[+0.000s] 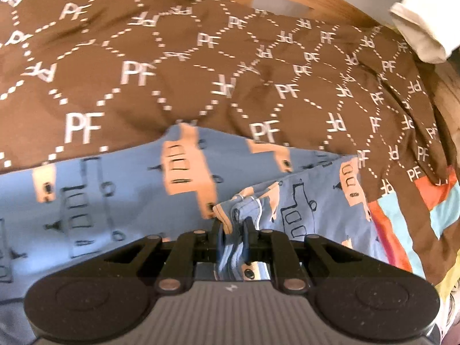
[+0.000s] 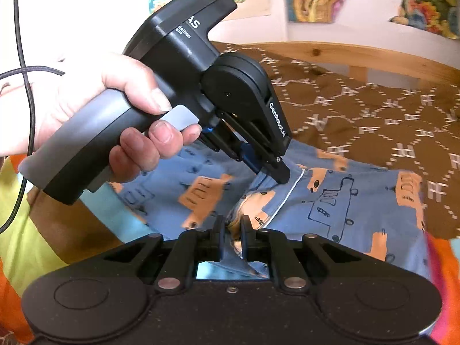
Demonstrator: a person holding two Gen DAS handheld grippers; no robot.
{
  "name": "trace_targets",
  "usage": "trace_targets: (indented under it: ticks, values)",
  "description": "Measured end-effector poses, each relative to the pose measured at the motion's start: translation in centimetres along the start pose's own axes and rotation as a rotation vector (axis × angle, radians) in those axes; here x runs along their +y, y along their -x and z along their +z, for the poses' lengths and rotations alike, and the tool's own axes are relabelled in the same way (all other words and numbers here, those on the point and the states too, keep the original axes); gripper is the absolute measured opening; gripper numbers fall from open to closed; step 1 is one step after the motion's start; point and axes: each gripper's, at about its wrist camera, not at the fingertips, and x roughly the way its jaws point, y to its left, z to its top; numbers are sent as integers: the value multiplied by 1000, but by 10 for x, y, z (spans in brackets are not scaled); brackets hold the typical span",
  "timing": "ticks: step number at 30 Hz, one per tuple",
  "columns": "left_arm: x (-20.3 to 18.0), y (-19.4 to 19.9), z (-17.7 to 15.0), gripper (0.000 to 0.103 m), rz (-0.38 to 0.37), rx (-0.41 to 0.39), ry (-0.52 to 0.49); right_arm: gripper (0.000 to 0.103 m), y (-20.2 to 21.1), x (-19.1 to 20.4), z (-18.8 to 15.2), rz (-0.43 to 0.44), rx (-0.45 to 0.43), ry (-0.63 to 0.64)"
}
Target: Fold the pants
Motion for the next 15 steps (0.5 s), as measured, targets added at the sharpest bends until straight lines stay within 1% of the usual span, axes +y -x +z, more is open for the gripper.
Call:
trace_targets:
  ticks: [7, 12, 14, 15]
  values:
    - [13, 5, -2, 15, 55, -9, -28, 11, -20, 12, 2, 39, 29, 2]
    - [15, -5, -7, 16, 79, -9, -42, 12, -32, 13, -1, 28, 60, 5]
    - [15, -7, -8, 19, 82, -16, -36, 17, -33, 11, -1, 30, 70, 3]
    - [17, -6, -9, 22, 77, -21, -27, 23, -31, 10, -1, 33, 70, 9]
